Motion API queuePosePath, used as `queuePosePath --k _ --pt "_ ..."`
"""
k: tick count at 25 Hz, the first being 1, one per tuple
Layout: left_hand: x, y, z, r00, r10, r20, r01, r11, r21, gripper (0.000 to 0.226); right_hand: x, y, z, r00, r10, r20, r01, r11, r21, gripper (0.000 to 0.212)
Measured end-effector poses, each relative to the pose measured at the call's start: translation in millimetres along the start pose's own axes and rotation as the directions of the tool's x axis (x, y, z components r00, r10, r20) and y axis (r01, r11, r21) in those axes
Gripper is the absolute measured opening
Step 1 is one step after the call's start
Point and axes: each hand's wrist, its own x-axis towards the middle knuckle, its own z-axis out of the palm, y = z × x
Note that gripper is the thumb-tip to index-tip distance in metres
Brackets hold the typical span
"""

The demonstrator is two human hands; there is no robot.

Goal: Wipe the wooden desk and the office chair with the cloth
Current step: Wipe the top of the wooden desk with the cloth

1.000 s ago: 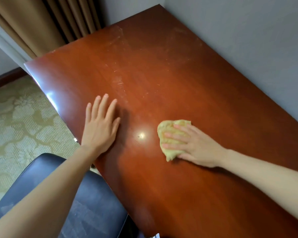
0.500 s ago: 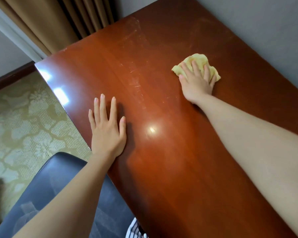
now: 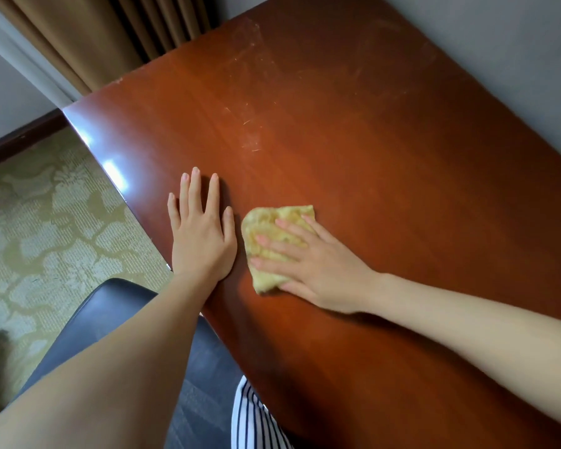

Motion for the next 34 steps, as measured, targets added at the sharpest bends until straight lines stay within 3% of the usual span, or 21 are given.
queuePosePath --k 4,7,12,15,21,23,27,34 --pt "-2 1 -1 1.000 0.002 -0.007 -0.002 1.000 -0.019 0.059 -59 22 4 0.963 -0.248 0.105 0.260 0.957 -0.125 0.051" --pt "-3 2 -1 1.000 0.001 -0.007 -0.001 0.999 -0.033 0.059 -67 51 -6 0.955 -0.244 0.171 0.272 0.948 -0.167 0.052" --pt "-4 2 -1 1.000 0.008 -0.008 -0.008 0.999 -0.032 0.053 -19 83 -25 0.991 0.001 0.131 0.009 0.997 -0.074 0.049" --pt "-4 4 -1 1.000 0.008 0.006 -0.008 1.000 -0.022 0.054 37 92 -34 0.977 0.198 0.078 -0.199 0.980 0.005 0.050" --pt "-2 3 -1 1.000 0.006 0.007 -0.006 1.000 -0.016 0.060 170 68 -39 0.819 0.574 0.000 -0.571 0.815 0.102 0.049" --pt "-2 2 0 1.000 0.002 -0.003 -0.002 1.000 -0.016 0.061 189 57 -38 0.841 0.539 -0.037 -0.535 0.841 0.084 0.049" --pt "0 3 0 1.000 -0.006 -0.024 0.005 0.999 -0.045 0.063 173 48 -35 0.956 0.285 -0.070 -0.286 0.958 -0.001 0.048" --pt "-2 2 -5 1.000 -0.004 -0.007 0.003 0.996 -0.092 0.064 52 28 -12 0.997 0.059 0.043 -0.057 0.997 -0.058 0.050"
